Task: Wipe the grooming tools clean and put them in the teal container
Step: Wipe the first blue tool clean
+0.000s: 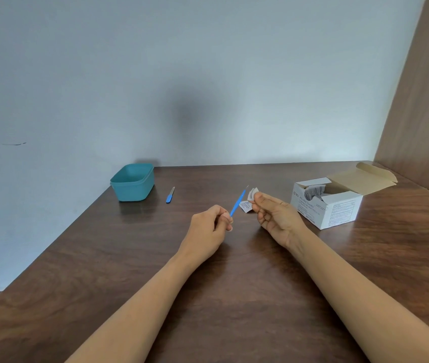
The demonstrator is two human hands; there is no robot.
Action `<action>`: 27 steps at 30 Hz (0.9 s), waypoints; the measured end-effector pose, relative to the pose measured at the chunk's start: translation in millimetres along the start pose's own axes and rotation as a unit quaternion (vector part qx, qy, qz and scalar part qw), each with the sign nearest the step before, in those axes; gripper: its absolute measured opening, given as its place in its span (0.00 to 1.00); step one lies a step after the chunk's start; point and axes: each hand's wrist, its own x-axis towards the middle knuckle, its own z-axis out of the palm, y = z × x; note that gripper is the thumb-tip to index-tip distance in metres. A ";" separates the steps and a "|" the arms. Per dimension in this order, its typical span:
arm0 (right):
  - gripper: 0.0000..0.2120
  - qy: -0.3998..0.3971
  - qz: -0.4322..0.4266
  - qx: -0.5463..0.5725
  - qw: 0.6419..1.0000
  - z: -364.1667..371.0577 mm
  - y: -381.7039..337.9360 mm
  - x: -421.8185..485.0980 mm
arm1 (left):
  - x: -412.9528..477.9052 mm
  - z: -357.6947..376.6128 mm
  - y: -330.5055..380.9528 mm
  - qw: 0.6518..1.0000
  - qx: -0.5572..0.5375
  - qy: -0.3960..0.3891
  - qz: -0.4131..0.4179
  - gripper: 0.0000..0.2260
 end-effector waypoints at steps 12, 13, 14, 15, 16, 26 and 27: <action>0.04 -0.033 0.019 -0.009 0.999 5.0 2.6 -6.1 | -1.0 -0.3 1.7 1.000 0.012 -0.021 0.013 0.09; 0.04 -0.035 0.021 -0.009 0.999 5.4 2.4 -6.3 | -1.0 -0.3 1.9 1.000 0.014 -0.023 0.015 0.09; 0.04 -0.037 0.022 -0.011 0.999 5.7 2.3 -6.7 | -1.0 -0.5 2.0 0.999 0.015 -0.026 0.018 0.09; 0.03 -0.039 0.023 -0.014 0.999 5.9 2.2 -6.8 | -1.3 -0.8 2.2 0.999 0.014 -0.029 0.021 0.09; 0.03 -0.043 0.022 -0.018 0.999 6.1 2.0 -7.0 | -1.7 -1.0 2.7 0.999 0.011 -0.034 0.025 0.09; 0.09 -0.087 -0.039 -0.061 0.994 10.8 -1.5 -12.0 | -3.6 0.5 9.5 0.997 -0.011 -0.065 0.029 0.10; 0.10 -0.091 -0.038 -0.057 0.994 11.2 -1.5 -12.5 | -3.5 0.6 9.2 0.997 -0.012 -0.065 0.027 0.10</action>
